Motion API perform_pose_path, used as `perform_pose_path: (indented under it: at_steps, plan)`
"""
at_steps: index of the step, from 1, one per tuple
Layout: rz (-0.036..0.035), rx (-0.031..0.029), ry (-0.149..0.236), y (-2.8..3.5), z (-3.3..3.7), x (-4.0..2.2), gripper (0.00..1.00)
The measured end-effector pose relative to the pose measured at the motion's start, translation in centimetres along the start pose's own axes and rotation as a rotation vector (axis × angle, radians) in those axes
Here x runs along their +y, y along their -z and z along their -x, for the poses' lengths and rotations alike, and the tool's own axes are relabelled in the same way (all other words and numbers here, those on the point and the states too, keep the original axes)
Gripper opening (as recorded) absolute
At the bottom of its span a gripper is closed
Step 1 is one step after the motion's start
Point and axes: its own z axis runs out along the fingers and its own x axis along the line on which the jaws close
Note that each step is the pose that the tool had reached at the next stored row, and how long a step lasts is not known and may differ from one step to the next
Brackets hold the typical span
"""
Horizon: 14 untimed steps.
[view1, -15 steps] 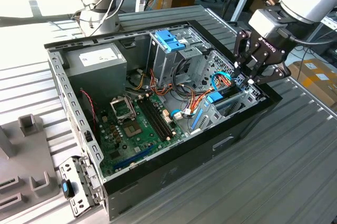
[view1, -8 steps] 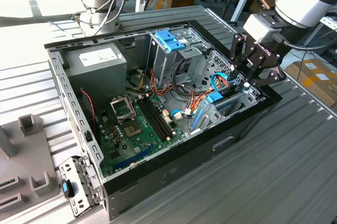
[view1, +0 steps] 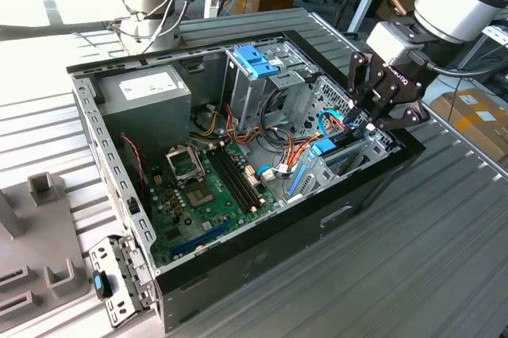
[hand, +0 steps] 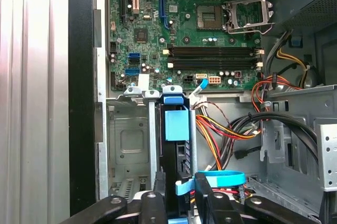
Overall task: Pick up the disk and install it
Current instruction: 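Insert the second disk wire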
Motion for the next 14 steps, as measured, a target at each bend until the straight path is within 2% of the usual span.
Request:
perform_pose_path:
  at_steps: [1, 4, 14]
  plan:
    - [0.0000, -0.0001, 0.000, 0.00, 0.00, 0.00, 0.29]
    - [0.0000, 0.0000, 0.000, -0.01, 0.00, 0.00, 0.11]
    - [0.0000, 0.0000, 0.000, -0.01, 0.00, 0.00, 0.11]
